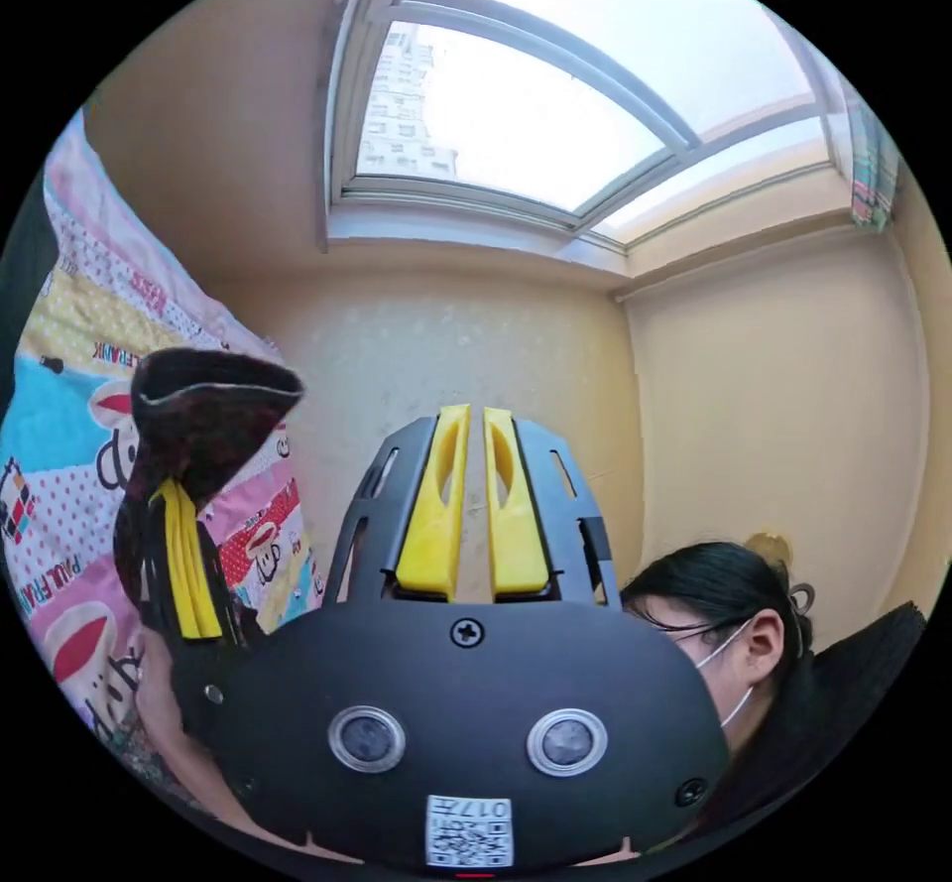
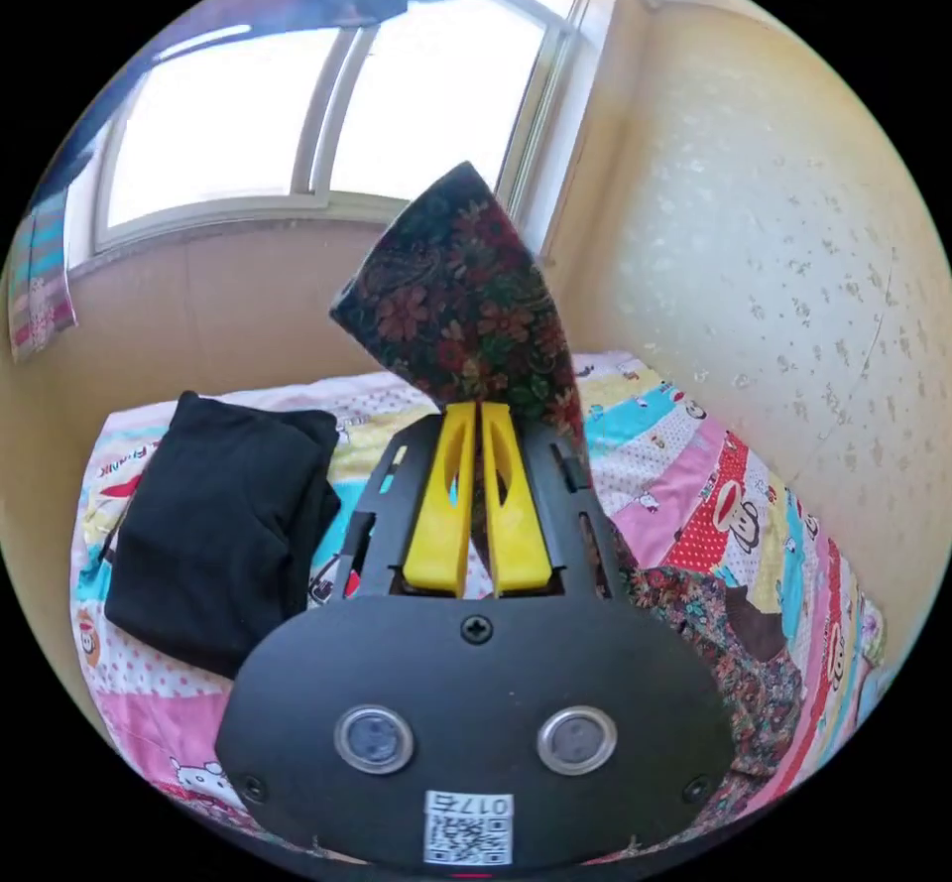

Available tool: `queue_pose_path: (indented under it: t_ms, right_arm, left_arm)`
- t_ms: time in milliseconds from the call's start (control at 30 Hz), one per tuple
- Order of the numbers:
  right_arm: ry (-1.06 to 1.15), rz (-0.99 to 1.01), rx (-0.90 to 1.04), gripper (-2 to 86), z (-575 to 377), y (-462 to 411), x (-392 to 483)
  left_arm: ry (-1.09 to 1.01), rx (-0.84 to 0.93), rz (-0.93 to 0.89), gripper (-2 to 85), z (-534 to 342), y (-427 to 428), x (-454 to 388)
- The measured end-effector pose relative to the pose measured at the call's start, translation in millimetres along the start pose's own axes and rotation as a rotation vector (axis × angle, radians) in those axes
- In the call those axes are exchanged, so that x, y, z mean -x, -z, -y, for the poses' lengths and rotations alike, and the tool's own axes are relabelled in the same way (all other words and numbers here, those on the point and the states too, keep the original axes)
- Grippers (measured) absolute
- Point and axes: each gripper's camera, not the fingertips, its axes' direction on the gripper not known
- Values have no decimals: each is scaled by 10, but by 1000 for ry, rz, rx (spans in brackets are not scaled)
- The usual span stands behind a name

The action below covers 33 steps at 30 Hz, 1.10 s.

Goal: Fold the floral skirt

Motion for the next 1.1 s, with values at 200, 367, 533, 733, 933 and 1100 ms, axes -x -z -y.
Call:
queue_pose_path:
  t_ms: [200, 367, 533, 733, 933, 1100]
  right_arm:
    - [-246, 280, 117, 10, -377, -367, -759]
    - [-405, 499, 47, 7, -591, -395, -1400]
    - [-778, 570, -217, 6, -863, 221, -2824]
    - [-1412, -51, -110, 9, -2851, 981, -4107]
    - [-1331, 35, -40, 33, -3598, 1208, -4584]
    - [-1460, 176, -148, 154, -3881, 1404, -4756]
  left_arm:
    - [-162, 64, 255, 80, 163, 200, -18]
    - [108, 173, 419, 83, 135, 488, 771]
    - [161, 255, 456, 79, -237, 474, 974]
    - [188, 518, 496, 78, -750, 93, 1296]
    - [93, 917, 513, 87, -1479, -577, 1741]
    - [128, 940, 464, 93, -1941, -851, 1974]
